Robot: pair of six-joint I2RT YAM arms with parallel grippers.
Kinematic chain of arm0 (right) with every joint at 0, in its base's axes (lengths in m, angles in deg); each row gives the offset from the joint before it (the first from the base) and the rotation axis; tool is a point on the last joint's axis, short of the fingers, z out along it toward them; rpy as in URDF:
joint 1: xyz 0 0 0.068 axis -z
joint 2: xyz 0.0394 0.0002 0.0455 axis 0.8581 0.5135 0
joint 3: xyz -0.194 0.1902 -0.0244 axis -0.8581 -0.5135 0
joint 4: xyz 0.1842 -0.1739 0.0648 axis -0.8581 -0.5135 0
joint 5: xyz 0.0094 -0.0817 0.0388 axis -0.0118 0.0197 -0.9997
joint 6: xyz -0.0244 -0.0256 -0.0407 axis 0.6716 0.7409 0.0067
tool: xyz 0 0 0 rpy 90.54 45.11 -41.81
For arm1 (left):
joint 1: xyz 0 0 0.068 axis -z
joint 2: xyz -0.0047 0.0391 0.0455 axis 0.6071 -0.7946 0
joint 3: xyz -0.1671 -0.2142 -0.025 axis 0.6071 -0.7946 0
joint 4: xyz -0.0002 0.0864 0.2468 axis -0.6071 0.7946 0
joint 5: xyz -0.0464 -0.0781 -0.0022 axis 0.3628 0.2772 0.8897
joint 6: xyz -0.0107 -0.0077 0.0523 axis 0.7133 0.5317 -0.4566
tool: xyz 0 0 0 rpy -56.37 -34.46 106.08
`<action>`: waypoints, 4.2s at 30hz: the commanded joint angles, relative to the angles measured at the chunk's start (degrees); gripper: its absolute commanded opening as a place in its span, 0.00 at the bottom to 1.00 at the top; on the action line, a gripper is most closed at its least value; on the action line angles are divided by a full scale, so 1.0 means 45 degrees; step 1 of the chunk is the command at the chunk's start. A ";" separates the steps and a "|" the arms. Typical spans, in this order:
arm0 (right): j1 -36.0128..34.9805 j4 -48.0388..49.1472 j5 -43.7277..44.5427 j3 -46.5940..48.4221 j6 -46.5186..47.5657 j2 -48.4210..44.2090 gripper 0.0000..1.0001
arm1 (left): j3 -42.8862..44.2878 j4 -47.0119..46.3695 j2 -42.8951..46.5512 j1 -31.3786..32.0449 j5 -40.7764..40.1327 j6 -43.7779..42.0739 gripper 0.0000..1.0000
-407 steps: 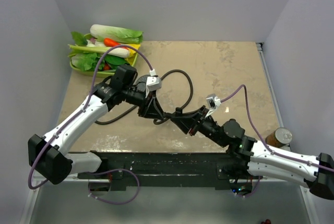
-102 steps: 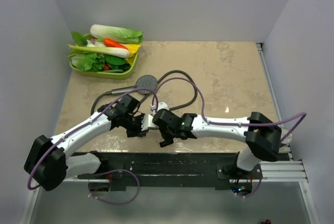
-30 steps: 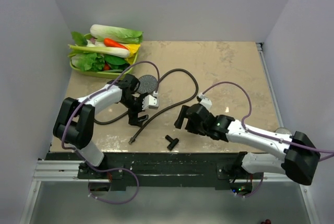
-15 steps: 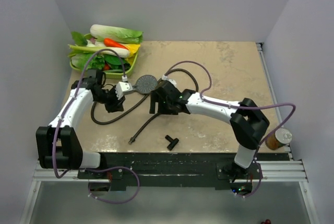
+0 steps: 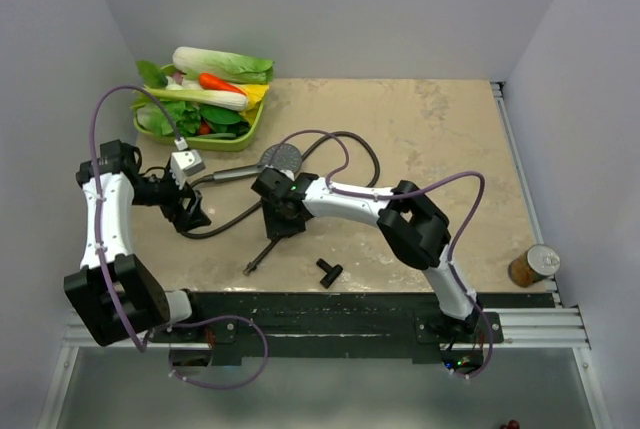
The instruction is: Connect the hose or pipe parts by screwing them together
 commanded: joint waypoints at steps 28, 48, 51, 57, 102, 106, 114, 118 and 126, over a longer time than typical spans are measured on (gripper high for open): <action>0.5265 -0.1817 0.2636 -0.3864 0.0968 -0.4472 0.34 | 0.0653 0.0405 0.1516 0.2380 0.1113 0.1229 0.99; 0.2494 -0.3867 0.2060 -0.3494 1.1460 -0.6019 0.46 | 0.0692 0.0406 0.0285 0.3985 0.1154 0.1620 0.99; 0.1499 -0.3537 0.0807 -0.4061 1.1108 -0.6779 0.54 | 0.0633 0.0113 0.0266 0.3966 0.1152 0.1816 0.99; -0.0788 -0.2442 -0.0369 -0.4160 1.0561 -0.6841 0.67 | 0.0575 -0.0006 0.0285 0.3966 0.1017 0.1973 0.99; 0.0672 0.6720 -0.3397 -0.5229 0.5117 -0.7748 0.00 | 0.2857 0.0398 0.1265 0.2052 0.2711 0.5528 0.99; 0.1240 1.0577 -0.3201 -0.6500 0.1550 -0.9240 0.00 | 0.2861 0.0698 0.1260 0.2110 0.4138 0.4596 0.96; 0.2570 1.9422 -0.1542 -1.0563 -0.7462 -0.9830 0.00 | 0.1026 0.0075 0.3816 0.2227 0.5506 0.2266 0.99; 0.2142 2.0603 -0.1172 -0.9980 -0.8462 -0.8892 0.00 | 0.0167 -0.1019 0.4951 0.2208 0.7531 0.2070 0.99; 0.1106 2.2517 0.0409 -0.9375 -0.9187 -0.7779 0.00 | -0.0616 0.0678 0.4856 0.1857 0.9570 -0.2691 0.99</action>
